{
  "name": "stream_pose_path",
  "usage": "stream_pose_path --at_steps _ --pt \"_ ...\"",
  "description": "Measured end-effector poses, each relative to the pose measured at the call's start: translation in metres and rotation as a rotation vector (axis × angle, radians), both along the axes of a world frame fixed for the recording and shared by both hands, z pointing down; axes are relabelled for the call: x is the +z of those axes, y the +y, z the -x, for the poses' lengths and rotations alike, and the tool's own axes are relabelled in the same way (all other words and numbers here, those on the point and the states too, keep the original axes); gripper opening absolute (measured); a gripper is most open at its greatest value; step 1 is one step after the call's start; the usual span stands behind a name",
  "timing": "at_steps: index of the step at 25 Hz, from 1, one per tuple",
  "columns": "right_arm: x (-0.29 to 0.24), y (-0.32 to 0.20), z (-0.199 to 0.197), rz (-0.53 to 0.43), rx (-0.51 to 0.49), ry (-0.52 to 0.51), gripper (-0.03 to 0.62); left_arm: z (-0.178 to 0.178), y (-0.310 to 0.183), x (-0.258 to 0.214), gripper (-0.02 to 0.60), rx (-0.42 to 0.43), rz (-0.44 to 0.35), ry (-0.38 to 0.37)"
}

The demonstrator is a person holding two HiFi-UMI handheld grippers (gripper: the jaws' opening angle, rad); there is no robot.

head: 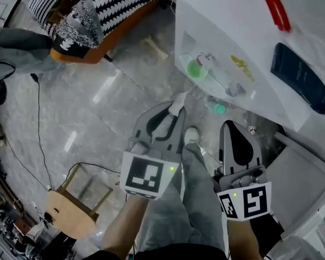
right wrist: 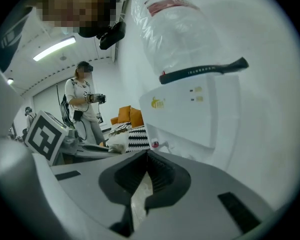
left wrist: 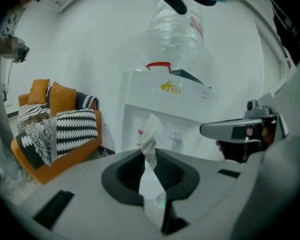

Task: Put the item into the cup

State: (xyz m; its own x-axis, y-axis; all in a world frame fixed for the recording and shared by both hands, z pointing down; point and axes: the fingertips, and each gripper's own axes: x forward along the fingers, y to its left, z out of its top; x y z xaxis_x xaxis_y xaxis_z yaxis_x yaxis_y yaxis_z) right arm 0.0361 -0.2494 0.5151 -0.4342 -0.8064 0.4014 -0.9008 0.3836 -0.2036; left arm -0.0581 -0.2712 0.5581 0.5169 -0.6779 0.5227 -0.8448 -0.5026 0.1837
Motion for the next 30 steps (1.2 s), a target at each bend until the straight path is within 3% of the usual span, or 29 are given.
stream_pose_path --at_steps 3,8,13,20,24,30 --pt "0.019 0.002 0.006 0.010 -0.002 -0.023 0.011 0.004 -0.007 0.025 0.054 0.016 0.022 -0.025" --pt "0.044 0.001 0.016 0.023 0.013 -0.029 0.011 0.005 -0.016 0.055 0.054 0.082 -0.015 -0.055" --pt "0.048 0.004 0.016 0.033 0.023 -0.033 0.011 -0.003 -0.021 0.083 0.054 0.106 0.026 -0.064" --pt "0.056 0.017 0.009 0.028 0.036 0.055 0.011 -0.029 -0.044 0.112 0.054 0.170 0.040 -0.087" --pt "0.060 0.023 0.002 0.048 0.054 0.051 0.011 -0.041 -0.056 0.121 0.054 0.154 0.075 -0.050" --pt "0.066 0.028 -0.002 0.066 0.067 0.046 0.011 -0.051 -0.073 0.138 0.054 0.178 0.118 -0.122"
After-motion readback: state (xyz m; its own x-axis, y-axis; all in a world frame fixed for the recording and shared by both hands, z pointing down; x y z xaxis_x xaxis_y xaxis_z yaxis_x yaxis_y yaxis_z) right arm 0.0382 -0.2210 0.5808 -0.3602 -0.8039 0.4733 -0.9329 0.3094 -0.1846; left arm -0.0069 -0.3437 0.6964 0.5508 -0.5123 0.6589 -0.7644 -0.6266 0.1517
